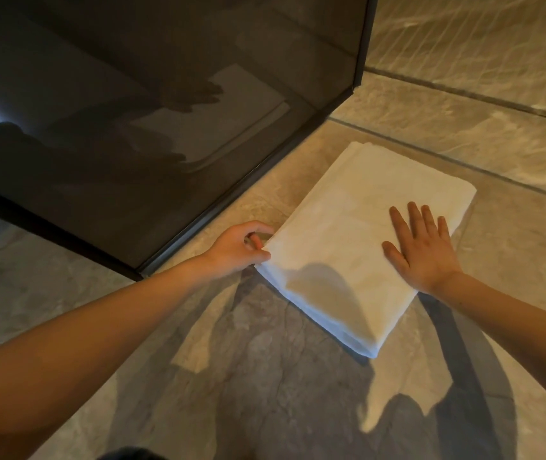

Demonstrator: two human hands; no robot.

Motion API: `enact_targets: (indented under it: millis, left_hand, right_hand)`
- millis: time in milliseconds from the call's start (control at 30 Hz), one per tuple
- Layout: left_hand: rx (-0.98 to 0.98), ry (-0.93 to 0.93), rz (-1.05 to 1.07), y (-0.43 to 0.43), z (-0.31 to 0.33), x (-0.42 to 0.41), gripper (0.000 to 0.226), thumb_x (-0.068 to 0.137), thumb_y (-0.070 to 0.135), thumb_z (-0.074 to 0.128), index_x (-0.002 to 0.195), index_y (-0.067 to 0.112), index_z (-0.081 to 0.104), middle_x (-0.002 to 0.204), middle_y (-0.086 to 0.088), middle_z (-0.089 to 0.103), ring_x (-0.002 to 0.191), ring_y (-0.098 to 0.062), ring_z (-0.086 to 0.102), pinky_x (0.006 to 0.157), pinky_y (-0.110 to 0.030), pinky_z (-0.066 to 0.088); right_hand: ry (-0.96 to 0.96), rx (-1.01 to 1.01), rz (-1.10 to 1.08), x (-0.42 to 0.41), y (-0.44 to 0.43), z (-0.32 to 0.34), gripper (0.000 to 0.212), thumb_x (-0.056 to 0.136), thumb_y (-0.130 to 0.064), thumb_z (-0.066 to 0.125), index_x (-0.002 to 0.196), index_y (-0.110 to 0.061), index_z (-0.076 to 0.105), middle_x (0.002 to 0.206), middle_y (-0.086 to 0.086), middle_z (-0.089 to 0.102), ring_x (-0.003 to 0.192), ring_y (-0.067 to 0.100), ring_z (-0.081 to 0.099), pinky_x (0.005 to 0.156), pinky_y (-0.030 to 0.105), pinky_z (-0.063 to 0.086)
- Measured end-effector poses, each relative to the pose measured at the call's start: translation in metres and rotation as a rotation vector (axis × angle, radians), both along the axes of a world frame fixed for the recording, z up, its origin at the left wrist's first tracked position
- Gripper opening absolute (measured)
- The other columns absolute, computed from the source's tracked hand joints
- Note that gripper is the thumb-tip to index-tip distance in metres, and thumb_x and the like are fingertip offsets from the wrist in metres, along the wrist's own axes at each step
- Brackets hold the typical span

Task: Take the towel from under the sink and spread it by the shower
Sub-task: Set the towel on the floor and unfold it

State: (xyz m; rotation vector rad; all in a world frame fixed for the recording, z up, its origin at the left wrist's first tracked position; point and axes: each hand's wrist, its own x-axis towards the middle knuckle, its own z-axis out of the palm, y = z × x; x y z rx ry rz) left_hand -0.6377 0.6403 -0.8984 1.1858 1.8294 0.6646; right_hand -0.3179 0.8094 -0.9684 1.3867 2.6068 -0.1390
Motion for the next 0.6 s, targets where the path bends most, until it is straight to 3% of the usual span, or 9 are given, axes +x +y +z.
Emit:
enact_targets:
  millis: [67, 133, 267, 400, 533, 600]
  left_hand:
    - [0.021, -0.004, 0.037, -0.001, -0.001, 0.001, 0.044, 0.081, 0.002, 0.074, 0.122, 0.016, 0.063, 0.096, -0.006, 0.063, 0.087, -0.021, 0.063, 0.078, -0.032, 0.056]
    - [0.028, 0.004, 0.04, -0.002, -0.002, 0.001, 0.046, 0.079, 0.003, 0.075, 0.122, 0.017, 0.063, 0.11, -0.005, 0.063, 0.097, -0.019, 0.063, 0.078, -0.023, 0.054]
    - [-0.031, -0.074, -0.029, -0.004, 0.002, -0.002, 0.043, 0.084, 0.004, 0.071, 0.121, 0.023, 0.062, 0.12, 0.012, 0.06, 0.106, -0.001, 0.057, 0.072, -0.008, 0.049]
    - [-0.141, -0.223, -0.097, -0.005, 0.003, -0.007, 0.033, 0.09, -0.004, 0.061, 0.114, 0.018, 0.068, 0.119, 0.006, 0.06, 0.108, -0.01, 0.059, 0.077, -0.016, 0.052]
    - [-0.332, -0.467, -0.056, 0.003, 0.002, -0.004, 0.048, 0.094, -0.01, 0.048, 0.131, 0.017, 0.062, 0.139, 0.005, 0.05, 0.126, -0.015, 0.049, 0.103, -0.032, 0.047]
    - [-0.368, -0.507, -0.044, 0.007, 0.003, -0.001, 0.054, 0.095, -0.012, 0.045, 0.138, 0.019, 0.056, 0.145, 0.005, 0.045, 0.13, -0.017, 0.045, 0.108, -0.038, 0.043]
  right_hand:
    - [-0.003, 0.002, 0.001, 0.001, 0.0, 0.0, 0.082, 0.086, -0.067, -0.006, 0.156, -0.024, -0.007, 0.164, 0.014, -0.003, 0.15, 0.035, -0.004, 0.12, 0.052, 0.002]
    - [-0.002, 0.006, 0.003, 0.001, -0.001, -0.001, 0.083, 0.086, -0.067, -0.007, 0.156, -0.024, -0.007, 0.164, 0.014, -0.003, 0.15, 0.035, -0.004, 0.12, 0.052, 0.002]
    - [-0.009, 0.009, 0.008, 0.002, -0.001, 0.0, 0.084, 0.085, -0.067, -0.008, 0.156, -0.024, -0.008, 0.164, 0.014, -0.004, 0.15, 0.035, -0.005, 0.12, 0.052, 0.002]
    - [-0.026, 0.01, 0.018, 0.004, -0.001, -0.001, 0.082, 0.086, -0.067, -0.008, 0.156, -0.024, -0.009, 0.164, 0.013, -0.005, 0.15, 0.035, -0.006, 0.121, 0.052, 0.002]
    - [-0.026, 0.014, 0.032, 0.006, -0.001, -0.002, 0.079, 0.088, -0.066, -0.005, 0.155, -0.025, -0.011, 0.164, 0.012, -0.006, 0.15, 0.034, -0.006, 0.121, 0.052, 0.002]
    - [-0.033, 0.012, 0.036, 0.007, 0.0, -0.003, 0.077, 0.09, -0.066, -0.005, 0.155, -0.026, -0.013, 0.164, 0.012, -0.007, 0.15, 0.035, -0.007, 0.12, 0.052, 0.001]
